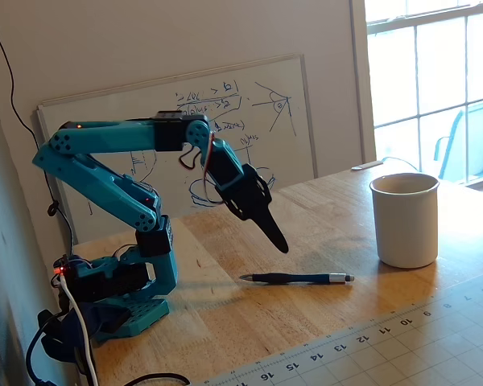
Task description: Grasp a pen and put it in a mug.
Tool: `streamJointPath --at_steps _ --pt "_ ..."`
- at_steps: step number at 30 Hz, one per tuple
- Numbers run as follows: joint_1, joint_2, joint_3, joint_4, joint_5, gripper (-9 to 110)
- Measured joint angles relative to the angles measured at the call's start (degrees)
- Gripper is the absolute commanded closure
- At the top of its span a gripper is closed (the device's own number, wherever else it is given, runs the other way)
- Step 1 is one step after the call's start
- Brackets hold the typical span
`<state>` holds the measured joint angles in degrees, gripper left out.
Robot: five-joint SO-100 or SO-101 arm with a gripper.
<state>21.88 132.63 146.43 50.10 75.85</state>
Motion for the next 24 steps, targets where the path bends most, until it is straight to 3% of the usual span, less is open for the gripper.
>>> streamJointPath --at_steps 8,24 --pt "0.09 -12.39 0.0 -11.43 4.75 79" --pt "0.09 -21.71 -1.05 -13.18 5.27 79"
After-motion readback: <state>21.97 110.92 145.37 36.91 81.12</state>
